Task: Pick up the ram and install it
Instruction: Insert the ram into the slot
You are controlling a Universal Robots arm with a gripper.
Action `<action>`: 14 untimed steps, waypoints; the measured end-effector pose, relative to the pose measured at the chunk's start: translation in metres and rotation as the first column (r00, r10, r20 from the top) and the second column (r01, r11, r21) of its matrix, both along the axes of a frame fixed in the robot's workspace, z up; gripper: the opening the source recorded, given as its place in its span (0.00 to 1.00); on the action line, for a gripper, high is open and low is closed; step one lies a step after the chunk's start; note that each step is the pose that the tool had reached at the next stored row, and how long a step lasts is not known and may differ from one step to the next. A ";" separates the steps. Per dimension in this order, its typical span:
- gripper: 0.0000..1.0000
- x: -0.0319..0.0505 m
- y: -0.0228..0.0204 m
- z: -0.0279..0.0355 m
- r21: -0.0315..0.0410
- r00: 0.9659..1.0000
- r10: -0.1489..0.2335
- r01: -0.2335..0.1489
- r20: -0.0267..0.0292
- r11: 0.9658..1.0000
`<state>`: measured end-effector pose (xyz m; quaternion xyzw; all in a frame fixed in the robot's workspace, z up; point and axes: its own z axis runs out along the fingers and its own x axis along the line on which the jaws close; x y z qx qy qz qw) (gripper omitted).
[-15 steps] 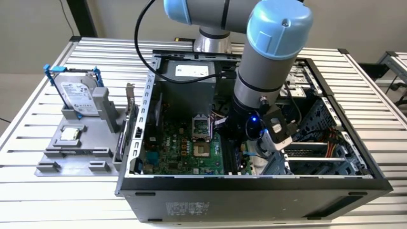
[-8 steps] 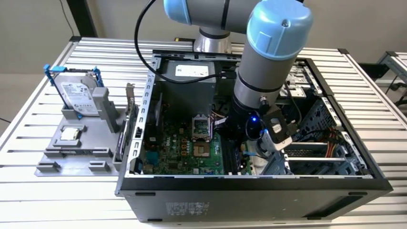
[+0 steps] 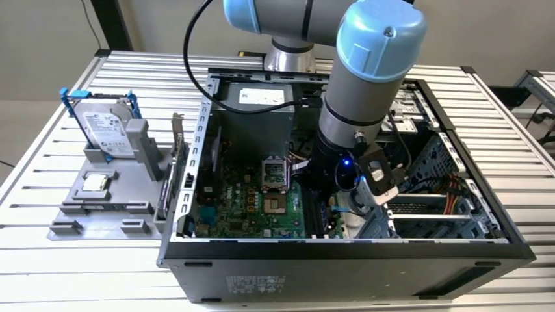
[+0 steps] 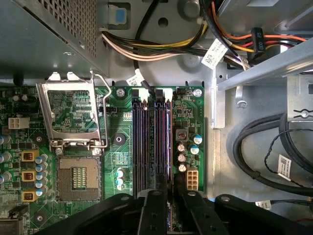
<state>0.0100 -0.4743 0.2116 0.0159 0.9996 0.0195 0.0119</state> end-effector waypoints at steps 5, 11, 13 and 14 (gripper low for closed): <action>1.00 0.0000 0.0000 -0.0001 0.000 1.000 0.000 0.000 0.000 1.000; 1.00 0.0000 0.0000 0.0037 0.000 1.000 0.000 0.000 0.000 1.000; 1.00 0.0000 0.0000 0.0093 -0.001 1.000 0.000 0.000 0.000 1.000; 1.00 0.0000 0.0000 0.0117 -0.001 1.000 0.000 0.000 0.000 1.000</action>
